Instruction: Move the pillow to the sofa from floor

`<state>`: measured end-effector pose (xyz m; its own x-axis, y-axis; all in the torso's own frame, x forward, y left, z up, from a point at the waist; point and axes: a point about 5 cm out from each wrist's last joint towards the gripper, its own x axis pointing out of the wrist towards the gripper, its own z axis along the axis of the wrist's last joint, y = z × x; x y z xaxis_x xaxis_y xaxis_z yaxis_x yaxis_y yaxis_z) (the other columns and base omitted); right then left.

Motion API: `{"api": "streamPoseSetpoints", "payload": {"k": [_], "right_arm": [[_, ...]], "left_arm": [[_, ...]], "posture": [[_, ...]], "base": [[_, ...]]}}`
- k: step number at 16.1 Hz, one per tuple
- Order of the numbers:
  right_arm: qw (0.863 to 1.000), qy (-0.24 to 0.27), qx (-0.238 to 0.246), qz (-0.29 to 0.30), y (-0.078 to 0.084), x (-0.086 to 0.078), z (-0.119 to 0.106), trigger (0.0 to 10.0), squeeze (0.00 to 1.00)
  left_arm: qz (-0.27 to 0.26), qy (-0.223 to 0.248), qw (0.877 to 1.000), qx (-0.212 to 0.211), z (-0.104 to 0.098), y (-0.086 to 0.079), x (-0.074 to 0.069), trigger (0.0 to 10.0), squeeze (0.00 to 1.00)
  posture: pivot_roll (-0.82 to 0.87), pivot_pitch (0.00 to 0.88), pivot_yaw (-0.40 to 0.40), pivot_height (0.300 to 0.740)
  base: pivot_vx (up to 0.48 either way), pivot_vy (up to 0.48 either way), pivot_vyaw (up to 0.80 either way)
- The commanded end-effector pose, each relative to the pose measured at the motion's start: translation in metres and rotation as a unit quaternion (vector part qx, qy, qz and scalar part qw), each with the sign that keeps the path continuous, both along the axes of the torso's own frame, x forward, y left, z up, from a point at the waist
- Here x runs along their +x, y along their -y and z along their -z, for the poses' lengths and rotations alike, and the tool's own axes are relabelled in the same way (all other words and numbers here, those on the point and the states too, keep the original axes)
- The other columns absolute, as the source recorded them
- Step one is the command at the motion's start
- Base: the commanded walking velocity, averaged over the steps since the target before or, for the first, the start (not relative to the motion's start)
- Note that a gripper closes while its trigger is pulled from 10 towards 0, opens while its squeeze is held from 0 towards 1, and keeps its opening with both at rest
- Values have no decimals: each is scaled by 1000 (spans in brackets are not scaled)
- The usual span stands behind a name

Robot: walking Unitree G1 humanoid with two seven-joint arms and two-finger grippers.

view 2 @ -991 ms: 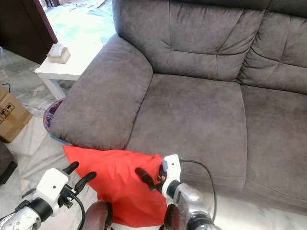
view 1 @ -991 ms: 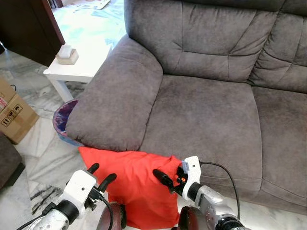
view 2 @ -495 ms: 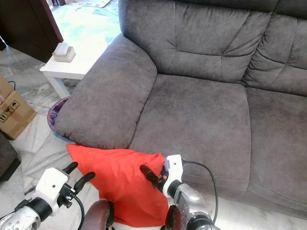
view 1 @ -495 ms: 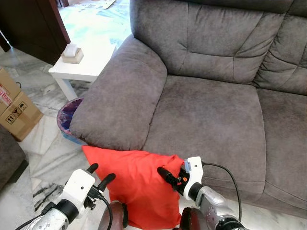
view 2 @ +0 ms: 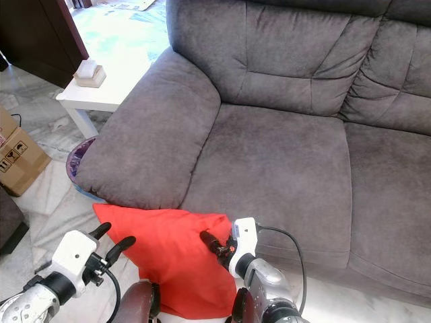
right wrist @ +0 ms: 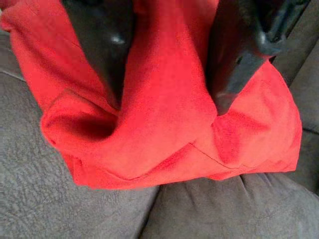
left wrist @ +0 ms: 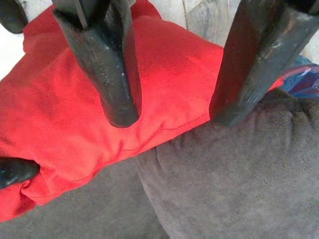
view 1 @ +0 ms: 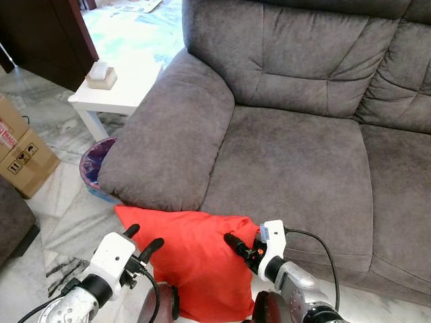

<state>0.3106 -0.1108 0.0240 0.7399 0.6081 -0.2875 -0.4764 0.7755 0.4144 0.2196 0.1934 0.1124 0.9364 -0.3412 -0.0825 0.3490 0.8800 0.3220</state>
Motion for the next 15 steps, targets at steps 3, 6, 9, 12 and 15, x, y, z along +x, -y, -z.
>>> {"api": "streamPoseSetpoints", "payload": {"k": [3, 6, 9, 12, 15], "right_arm": [[1000, -12, -4, 16, 2, -3, 5, 0, 0], [1000, -12, -8, 24, 3, -3, 5, 0, 0], [1000, -9, -4, 25, 3, -4, 6, 0, 0], [999, -7, 8, 46, 5, -3, 6, 0, 0], [998, -5, -4, 58, 9, -6, 8, 0, 0]], "left_arm": [[-14, -5, 1000, -4, 3, -6, 2, 10000, 0], [-15, -3, 1000, -2, 3, -7, 3, 10000, 0], [-16, 2, 1000, -5, 3, -6, 7, 10000, 0], [-21, 5, 1000, 0, 3, -11, 13, 10000, 0], [-22, 8, 1000, -11, 3, -9, 16, 10000, 0]], "posture": [[314, 239, 7, 619], [307, 233, 6, 619], [294, 223, 1, 619], [273, 219, 2, 619], [256, 207, 2, 619]], "base": [[0, 0, 0], [0, 0, 0], [0, 0, 0], [0, 0, 0], [0, 0, 0]]}}
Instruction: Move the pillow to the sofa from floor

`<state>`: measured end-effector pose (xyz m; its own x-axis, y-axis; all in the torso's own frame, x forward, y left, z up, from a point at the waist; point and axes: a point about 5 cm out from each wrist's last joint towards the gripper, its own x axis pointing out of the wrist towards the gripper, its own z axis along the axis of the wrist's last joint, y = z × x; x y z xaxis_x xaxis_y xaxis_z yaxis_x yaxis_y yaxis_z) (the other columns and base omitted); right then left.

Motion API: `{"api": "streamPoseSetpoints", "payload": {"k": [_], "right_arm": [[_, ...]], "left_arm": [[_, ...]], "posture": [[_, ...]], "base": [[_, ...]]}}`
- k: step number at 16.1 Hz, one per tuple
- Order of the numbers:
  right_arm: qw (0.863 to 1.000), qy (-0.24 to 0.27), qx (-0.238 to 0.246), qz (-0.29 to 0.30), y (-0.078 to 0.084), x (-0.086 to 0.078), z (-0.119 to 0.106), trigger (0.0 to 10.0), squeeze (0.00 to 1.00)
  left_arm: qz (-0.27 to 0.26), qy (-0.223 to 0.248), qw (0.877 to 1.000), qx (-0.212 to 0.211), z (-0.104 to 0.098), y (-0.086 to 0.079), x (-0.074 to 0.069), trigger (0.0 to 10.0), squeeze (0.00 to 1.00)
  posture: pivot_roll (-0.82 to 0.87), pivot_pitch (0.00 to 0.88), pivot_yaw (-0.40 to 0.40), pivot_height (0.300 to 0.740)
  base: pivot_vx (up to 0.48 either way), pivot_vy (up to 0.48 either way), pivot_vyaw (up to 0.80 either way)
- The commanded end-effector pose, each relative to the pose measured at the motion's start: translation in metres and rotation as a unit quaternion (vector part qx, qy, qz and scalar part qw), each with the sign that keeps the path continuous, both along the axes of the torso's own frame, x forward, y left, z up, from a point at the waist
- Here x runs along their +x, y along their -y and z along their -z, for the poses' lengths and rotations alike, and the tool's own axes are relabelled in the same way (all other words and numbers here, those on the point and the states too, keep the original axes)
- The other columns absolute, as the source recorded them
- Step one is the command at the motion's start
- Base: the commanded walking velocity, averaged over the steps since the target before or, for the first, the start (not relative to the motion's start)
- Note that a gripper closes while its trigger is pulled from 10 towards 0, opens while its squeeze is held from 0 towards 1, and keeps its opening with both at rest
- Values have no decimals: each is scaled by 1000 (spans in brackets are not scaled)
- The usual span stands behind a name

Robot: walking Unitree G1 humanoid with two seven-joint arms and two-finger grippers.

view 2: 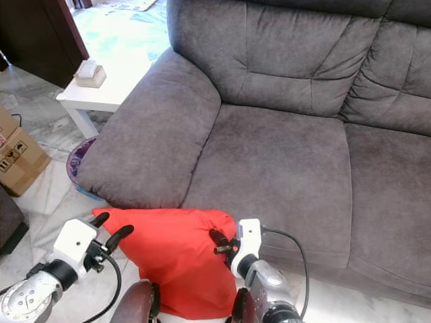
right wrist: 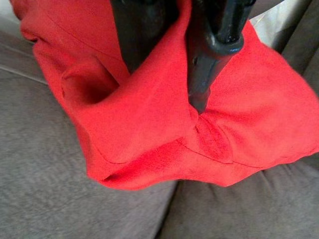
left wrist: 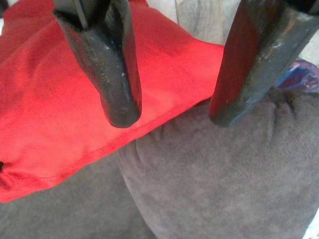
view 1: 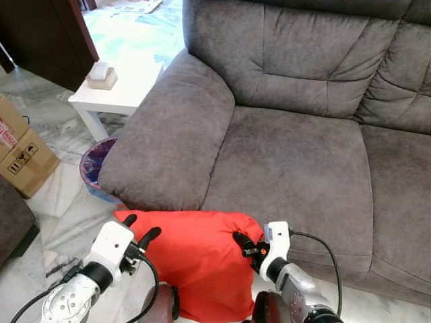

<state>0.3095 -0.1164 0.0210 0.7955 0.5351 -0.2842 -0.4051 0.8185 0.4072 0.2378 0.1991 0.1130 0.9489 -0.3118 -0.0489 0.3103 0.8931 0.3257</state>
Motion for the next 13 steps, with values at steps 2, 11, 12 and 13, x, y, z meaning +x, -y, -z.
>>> {"api": "streamPoseSetpoints", "payload": {"k": [2, 11, 12, 13], "right_arm": [[1000, 6, -2, 30, 9, -5, 4, 0, 0], [999, 11, -41, 28, 30, -28, 22, 0, 0], [999, 11, -48, 15, 31, -31, 23, 0, 0], [998, 15, -56, 4, 31, -32, 23, 0, 0]], "left_arm": [[1, -12, 1000, -18, 9, 4, -1, 10000, 0], [15, -17, 999, -34, 19, 15, 3, 10000, 0], [12, -20, 999, -32, 21, 12, 2, 10000, 0], [12, -22, 999, -30, 22, 11, 1, 10000, 0]], "posture": [[230, 175, -2, 619], [165, 116, -22, 619], [167, 111, -25, 619], [169, 109, -27, 619]], "base": [[0, 0, 0], [0, 0, 0], [0, 0, 0], [0, 0, 0]]}}
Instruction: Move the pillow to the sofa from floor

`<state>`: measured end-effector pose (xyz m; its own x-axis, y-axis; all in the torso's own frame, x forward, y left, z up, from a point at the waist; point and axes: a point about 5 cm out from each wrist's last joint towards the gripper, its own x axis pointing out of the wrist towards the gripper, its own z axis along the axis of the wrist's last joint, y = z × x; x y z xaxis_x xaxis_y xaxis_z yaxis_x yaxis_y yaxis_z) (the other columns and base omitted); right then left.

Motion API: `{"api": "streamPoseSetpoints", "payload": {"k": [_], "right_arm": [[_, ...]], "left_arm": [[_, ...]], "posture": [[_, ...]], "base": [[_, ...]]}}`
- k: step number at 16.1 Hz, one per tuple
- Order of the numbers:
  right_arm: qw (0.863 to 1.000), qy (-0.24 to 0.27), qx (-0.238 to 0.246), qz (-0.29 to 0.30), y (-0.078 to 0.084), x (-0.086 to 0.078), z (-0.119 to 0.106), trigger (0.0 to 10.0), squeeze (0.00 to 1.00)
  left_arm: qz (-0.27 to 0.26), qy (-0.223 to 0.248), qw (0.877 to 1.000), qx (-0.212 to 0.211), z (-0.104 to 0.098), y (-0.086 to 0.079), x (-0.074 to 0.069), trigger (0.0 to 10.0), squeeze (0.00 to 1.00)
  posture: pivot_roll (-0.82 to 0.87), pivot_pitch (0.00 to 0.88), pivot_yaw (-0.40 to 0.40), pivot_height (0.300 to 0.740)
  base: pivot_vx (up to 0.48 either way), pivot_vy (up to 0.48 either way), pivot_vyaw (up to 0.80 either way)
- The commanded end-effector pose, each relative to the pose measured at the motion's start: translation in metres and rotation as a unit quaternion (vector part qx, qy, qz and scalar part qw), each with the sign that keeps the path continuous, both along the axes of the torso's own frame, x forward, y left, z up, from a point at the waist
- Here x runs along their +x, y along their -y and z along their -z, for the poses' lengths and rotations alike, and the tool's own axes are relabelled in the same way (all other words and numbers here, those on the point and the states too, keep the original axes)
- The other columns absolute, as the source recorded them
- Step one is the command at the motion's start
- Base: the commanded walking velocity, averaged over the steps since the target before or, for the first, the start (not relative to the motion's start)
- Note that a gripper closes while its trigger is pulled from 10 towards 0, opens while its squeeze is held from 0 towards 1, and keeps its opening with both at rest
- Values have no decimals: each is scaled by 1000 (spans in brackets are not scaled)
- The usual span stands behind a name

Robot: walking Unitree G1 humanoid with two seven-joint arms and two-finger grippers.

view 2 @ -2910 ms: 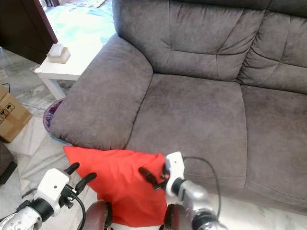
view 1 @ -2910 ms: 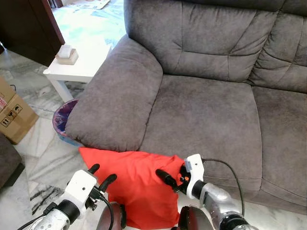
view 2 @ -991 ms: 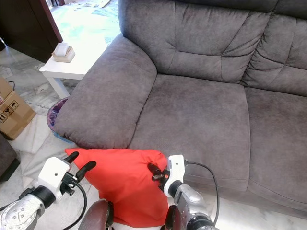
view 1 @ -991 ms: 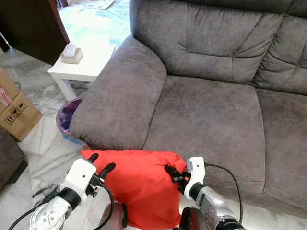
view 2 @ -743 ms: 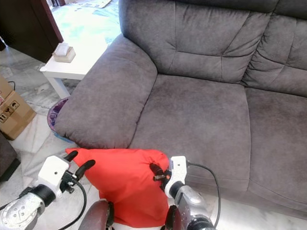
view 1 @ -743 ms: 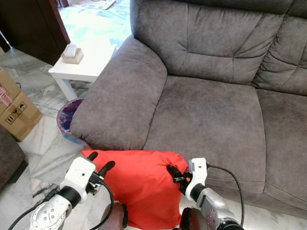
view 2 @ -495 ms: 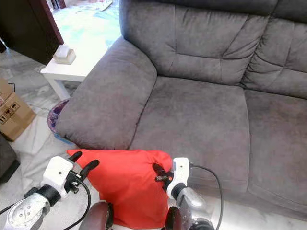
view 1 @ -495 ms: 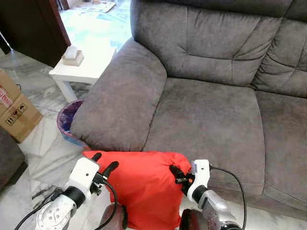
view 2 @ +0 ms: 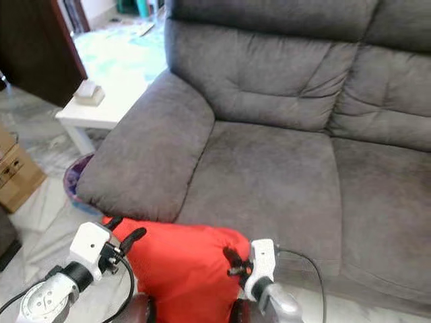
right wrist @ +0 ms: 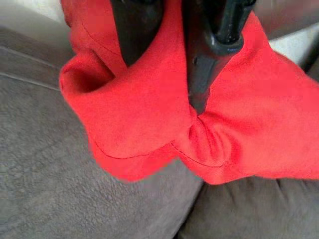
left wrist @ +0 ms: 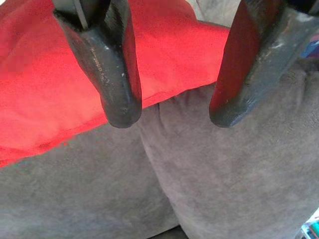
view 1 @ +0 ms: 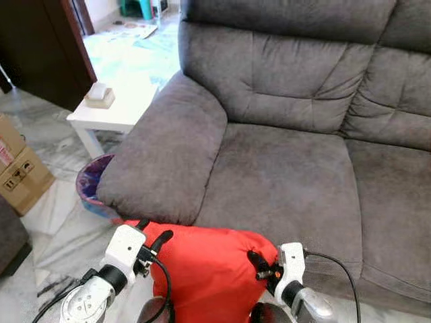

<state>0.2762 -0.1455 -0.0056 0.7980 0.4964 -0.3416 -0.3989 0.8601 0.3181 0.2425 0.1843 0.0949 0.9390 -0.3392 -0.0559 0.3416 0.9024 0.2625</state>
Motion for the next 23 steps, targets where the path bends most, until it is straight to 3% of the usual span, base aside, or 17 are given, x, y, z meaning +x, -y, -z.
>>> {"api": "streamPoseSetpoints", "payload": {"k": [1, 2, 5, 6, 7, 23], "right_arm": [[999, 18, -29, -22, 3, 1, -3, 0, 0], [997, 19, -52, -47, 2, 0, -3, 0, 0], [998, 32, -45, -23, 8, 7, -9, 0, 0], [999, 30, -39, -21, 7, 8, -10, 4353, 0], [998, 30, -43, -24, 6, 7, -9, 10000, 0], [999, 33, -16, -35, -8, 10, -13, 10000, 0]], "left_arm": [[-1, -12, 1000, 4, 5, -7, -5, 10000, 0], [4, -24, 1000, 4, 8, -8, -6, 10000, 0], [9, -30, 999, 4, 10, -7, -9, 10000, 0], [6, -29, 1000, 2, 10, -8, -9, 10000, 0], [6, -29, 1000, 2, 10, -8, -10, 10000, 0], [10, -28, 1000, 5, 6, -13, -8, 10000, 0]], "posture": [[167, 108, -30, 619], [165, 111, -35, 619], [168, 127, -42, 619], [161, 136, -43, 619], [160, 137, -43, 619], [180, 139, -22, 724]], "base": [[0, 0, 0], [0, 0, 0], [0, 0, 0], [0, 0, 0], [0, 0, 0], [0, 0, 0]]}}
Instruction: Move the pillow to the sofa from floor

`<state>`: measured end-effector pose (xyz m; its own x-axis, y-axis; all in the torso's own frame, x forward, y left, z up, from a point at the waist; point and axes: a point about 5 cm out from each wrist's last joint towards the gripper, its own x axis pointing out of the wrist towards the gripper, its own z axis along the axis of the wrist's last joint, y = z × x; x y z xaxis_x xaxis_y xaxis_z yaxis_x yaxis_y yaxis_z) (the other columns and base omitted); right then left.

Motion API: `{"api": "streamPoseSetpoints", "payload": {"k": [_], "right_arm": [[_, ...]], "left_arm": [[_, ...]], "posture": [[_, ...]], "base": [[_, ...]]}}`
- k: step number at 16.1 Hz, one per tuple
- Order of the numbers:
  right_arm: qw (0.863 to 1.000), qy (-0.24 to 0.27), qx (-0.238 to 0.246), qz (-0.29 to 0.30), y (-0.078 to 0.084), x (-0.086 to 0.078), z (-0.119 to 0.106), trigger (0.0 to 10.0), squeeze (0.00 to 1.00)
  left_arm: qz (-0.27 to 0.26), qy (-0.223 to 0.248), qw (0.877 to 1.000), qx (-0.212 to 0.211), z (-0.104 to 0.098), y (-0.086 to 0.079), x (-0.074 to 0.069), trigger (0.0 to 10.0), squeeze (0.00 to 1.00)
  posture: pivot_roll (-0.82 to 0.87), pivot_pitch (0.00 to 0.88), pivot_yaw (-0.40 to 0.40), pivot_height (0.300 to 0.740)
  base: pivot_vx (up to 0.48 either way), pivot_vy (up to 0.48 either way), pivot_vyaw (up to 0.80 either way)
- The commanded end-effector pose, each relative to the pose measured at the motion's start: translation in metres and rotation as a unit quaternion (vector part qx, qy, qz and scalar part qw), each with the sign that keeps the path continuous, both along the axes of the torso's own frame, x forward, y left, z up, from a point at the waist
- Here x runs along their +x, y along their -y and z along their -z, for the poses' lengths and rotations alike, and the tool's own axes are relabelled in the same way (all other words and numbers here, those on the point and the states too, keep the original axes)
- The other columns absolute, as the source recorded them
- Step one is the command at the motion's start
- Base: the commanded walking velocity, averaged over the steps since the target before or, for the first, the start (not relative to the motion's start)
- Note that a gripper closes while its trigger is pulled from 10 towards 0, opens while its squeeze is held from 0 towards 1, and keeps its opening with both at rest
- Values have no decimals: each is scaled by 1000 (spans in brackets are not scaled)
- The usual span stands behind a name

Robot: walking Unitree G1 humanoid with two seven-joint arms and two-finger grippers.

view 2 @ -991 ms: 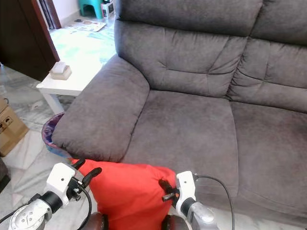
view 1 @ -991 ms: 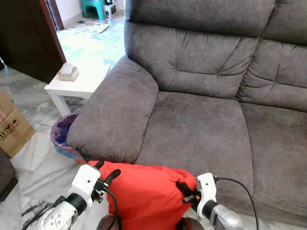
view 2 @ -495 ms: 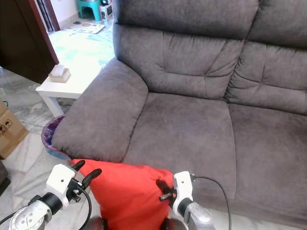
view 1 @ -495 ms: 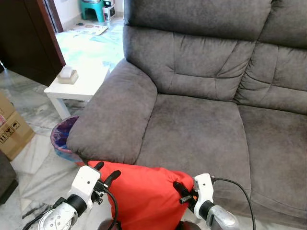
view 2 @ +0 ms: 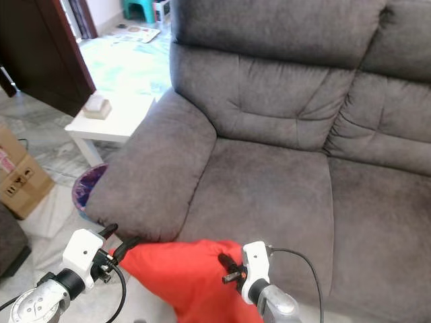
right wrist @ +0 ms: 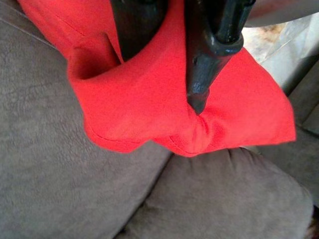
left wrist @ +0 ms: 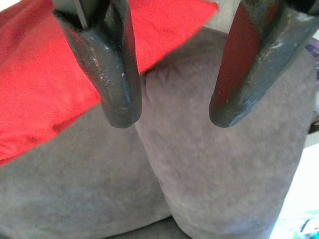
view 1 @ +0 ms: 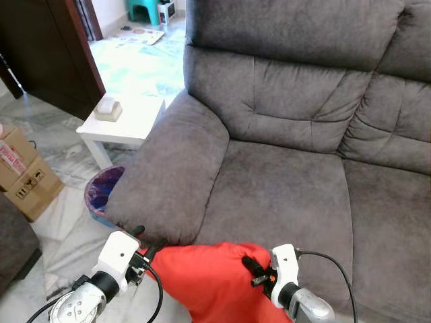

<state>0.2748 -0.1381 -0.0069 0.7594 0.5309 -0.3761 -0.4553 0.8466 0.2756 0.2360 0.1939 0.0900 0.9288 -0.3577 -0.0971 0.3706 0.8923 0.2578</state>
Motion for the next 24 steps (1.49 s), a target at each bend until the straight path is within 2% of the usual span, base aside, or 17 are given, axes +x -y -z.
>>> {"api": "streamPoseSetpoints", "payload": {"k": [1, 7, 9, 10, 11, 13, 15, 17, 19, 21, 22, 23, 24], "right_arm": [[999, 37, 12, -1, -1, 11, -14, 10000, 0], [997, 63, 15, -37, 1, 22, -29, 10000, 0], [995, 75, 17, -66, 1, 26, -36, 10000, 0], [990, 87, 17, -112, 2, 29, -45, 10000, 0], [988, 84, 18, -131, 0, 29, -46, 10000, 0], [972, 75, 11, -221, -5, 22, -47, 10000, 0], [947, 79, 38, -308, -4, 15, -58, 10000, 0], [932, 63, 28, -356, 2, 9, -59, 10000, 0], [909, 37, -7, -416, 6, 0, -54, 10000, 0], [898, 33, -2, -438, 5, -4, -56, 10000, 0], [895, 32, 3, -445, 3, -5, -58, 10000, 0], [891, 35, 9, -452, 1, -6, -60, 10000, 0], [890, 41, 11, -454, -3, -6, -62, 10000, 0]], "left_arm": [[0, -8, 1000, 0, 1, -3, -1, 10000, 0], [25, -38, 999, 5, 6, -6, -7, 10000, 0], [42, -54, 998, 12, 8, -8, -10, 10000, 0], [64, -82, 994, 21, 13, -13, -14, 10000, 0], [75, -100, 992, 17, 15, -13, -16, 10000, 0], [126, -159, 979, 23, 25, -13, -27, 10000, 0], [170, -200, 963, 52, 32, -21, -36, 10000, 0], [187, -208, 957, 72, 31, -27, -36, 10000, 0], [231, -228, 938, 125, 33, -32, -39, 10000, 0], [244, -229, 932, 138, 33, -35, -38, 10000, 0], [255, -236, 928, 136, 33, -36, -40, 10000, 757], [264, -243, 923, 140, 34, -37, -42, 10000, 1000], [288, -254, 905, 180, 41, -39, -48, 10000, 1000]], "posture": [[180, 139, -22, 724], [185, 134, -25, 740], [189, 134, -25, 740], [189, 132, -26, 740], [189, 132, -26, 740], [189, 129, -27, 740], [189, 126, -28, 740], [188, 126, -29, 740], [186, 126, -31, 740], [189, 127, -30, 740], [189, 127, -30, 740], [191, 128, -29, 740], [192, 129, -33, 740]], "base": [[0, 0, 0], [0, 0, 0], [0, 0, 0], [0, 0, 0], [0, 0, 0], [0, 0, 0], [0, 0, 0], [0, 0, 0], [0, 0, 0], [0, 0, 0], [0, 0, 0], [0, 0, 0], [0, 0, 0]]}}
